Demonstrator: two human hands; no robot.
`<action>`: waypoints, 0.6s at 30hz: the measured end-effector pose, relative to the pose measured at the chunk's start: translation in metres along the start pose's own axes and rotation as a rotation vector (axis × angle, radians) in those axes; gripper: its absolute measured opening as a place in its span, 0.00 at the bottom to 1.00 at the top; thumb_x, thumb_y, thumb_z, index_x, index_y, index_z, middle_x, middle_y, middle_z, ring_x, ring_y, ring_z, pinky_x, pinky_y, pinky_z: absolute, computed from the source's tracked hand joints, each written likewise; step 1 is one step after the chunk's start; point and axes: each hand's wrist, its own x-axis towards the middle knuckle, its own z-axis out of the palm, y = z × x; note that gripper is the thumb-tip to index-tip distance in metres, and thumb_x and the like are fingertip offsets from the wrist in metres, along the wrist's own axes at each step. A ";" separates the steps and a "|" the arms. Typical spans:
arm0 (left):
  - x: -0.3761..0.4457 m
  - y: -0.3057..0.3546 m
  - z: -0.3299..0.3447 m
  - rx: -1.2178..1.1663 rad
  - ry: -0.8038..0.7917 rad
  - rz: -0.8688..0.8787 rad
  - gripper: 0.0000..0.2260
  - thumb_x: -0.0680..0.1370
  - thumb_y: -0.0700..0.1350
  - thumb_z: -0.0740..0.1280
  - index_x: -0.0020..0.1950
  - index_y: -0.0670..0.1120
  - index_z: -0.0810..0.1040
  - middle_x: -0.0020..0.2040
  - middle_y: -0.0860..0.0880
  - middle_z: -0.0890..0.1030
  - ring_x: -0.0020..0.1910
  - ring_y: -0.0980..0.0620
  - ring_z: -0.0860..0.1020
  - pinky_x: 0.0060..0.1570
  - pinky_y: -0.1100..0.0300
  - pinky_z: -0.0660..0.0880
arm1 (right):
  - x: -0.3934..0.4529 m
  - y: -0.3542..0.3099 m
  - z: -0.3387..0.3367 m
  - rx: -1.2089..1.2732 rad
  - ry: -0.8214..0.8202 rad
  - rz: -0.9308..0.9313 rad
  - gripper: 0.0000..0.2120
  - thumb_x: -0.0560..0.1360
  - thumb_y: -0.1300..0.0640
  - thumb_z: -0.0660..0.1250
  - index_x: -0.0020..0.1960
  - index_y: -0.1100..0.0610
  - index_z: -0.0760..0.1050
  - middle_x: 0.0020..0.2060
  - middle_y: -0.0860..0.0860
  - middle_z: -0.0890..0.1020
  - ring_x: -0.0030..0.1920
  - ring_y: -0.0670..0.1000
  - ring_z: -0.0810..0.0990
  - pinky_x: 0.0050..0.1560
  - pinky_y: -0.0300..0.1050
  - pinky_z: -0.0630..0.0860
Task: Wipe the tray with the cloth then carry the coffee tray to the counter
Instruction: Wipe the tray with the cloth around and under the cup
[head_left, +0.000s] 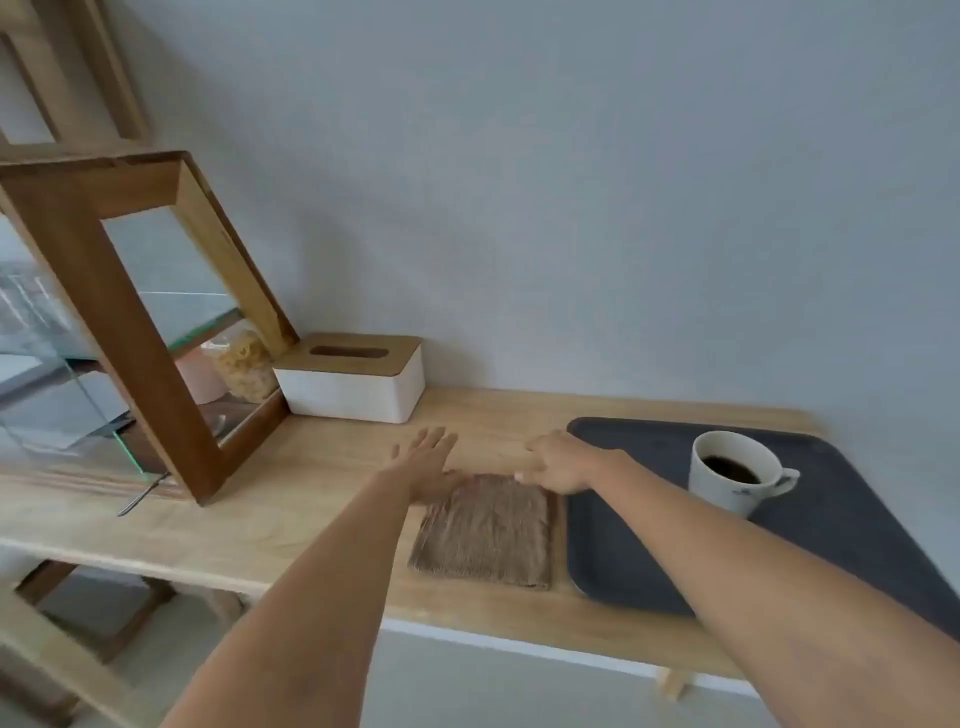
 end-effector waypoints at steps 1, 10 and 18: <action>0.001 0.000 0.007 -0.007 -0.043 0.014 0.34 0.77 0.65 0.54 0.78 0.52 0.47 0.80 0.50 0.44 0.78 0.47 0.42 0.73 0.38 0.45 | 0.002 -0.003 0.006 -0.026 -0.033 0.003 0.32 0.77 0.37 0.59 0.70 0.60 0.66 0.69 0.59 0.70 0.68 0.59 0.69 0.70 0.57 0.64; -0.013 0.003 0.045 -0.305 0.307 0.153 0.15 0.77 0.57 0.63 0.60 0.51 0.74 0.61 0.51 0.77 0.63 0.48 0.73 0.65 0.47 0.64 | -0.023 -0.013 0.041 0.189 0.294 -0.145 0.14 0.75 0.52 0.69 0.54 0.61 0.77 0.49 0.56 0.80 0.51 0.56 0.78 0.51 0.51 0.76; -0.051 0.033 0.010 -0.573 0.436 0.305 0.06 0.73 0.54 0.70 0.41 0.56 0.75 0.37 0.61 0.81 0.37 0.61 0.77 0.34 0.70 0.68 | -0.071 0.004 -0.004 0.427 0.306 -0.266 0.08 0.74 0.58 0.71 0.50 0.54 0.72 0.33 0.46 0.74 0.32 0.45 0.72 0.35 0.41 0.67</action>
